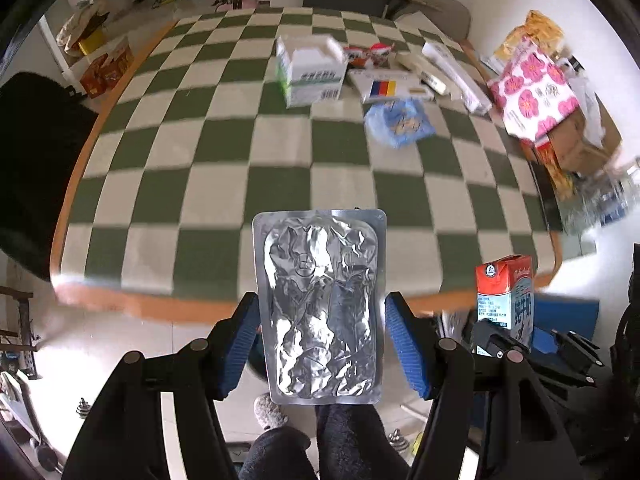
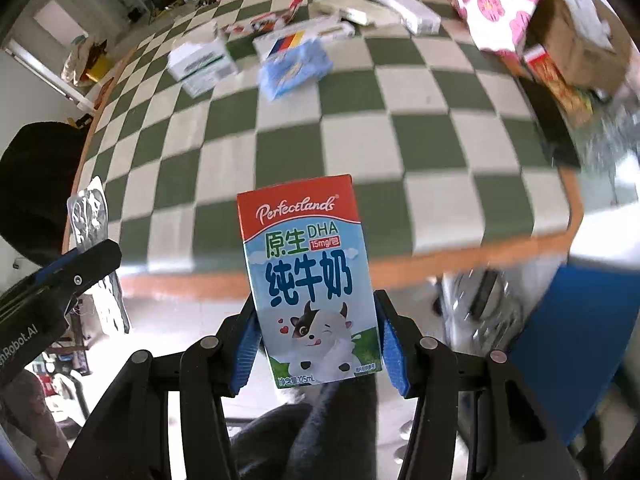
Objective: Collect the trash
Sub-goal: 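Carry the blister pack and milk carton to the bin and release both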
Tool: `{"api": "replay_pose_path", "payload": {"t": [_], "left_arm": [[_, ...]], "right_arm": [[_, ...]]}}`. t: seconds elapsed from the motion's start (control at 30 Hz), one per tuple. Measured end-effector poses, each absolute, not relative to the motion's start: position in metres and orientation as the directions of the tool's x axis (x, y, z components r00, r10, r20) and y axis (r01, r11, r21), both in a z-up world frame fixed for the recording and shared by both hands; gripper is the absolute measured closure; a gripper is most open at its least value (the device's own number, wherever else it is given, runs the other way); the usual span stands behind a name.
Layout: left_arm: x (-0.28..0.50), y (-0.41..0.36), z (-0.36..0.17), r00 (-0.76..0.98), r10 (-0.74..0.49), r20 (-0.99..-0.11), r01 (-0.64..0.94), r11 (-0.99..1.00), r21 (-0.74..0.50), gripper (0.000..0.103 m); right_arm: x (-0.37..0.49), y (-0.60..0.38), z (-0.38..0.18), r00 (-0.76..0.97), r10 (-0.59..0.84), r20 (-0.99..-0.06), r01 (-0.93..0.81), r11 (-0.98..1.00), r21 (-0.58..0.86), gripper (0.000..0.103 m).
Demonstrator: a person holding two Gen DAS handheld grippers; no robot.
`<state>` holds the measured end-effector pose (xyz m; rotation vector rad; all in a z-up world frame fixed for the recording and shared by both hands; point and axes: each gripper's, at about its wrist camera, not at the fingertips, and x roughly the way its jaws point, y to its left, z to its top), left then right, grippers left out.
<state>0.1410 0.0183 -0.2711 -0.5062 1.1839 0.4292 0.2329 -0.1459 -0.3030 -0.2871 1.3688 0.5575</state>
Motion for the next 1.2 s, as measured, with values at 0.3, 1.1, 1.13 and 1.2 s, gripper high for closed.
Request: {"api": "replay_pose_path", "payload": {"t": [0.3,1.1,1.13,1.2], "left_arm": [[0.07,0.016,-0.379,0.196,-0.056,-0.979,-0.57,0.806,-0.16,0.042],[0.054,0.061,-0.715,0.078,-0.24,-0.968,-0.723,0.655,-0.221,0.002],[0.05,0.063,-0.715,0.061,-0.225,-0.972,-0.723,0.661,-0.198,0.002],[0.041,0.065,-0.712,0.025,-0.179,-0.984,-0.719,0.681,-0.142,0.002]], "right_arm": [[0.139,-0.167,-0.404,-0.01,0.151,-0.989,-0.443,0.885,0.139,0.048],[0.125,-0.133,-0.783,-0.295,0.124,-0.947,-0.451,0.856,0.252,0.02],[0.123,-0.132,-0.786,-0.296,0.124,-0.947,-0.452,0.855,0.253,0.015],[0.119,-0.129,-0.786,-0.289,0.111,-0.951,-0.464,0.853,0.241,0.001]]}}
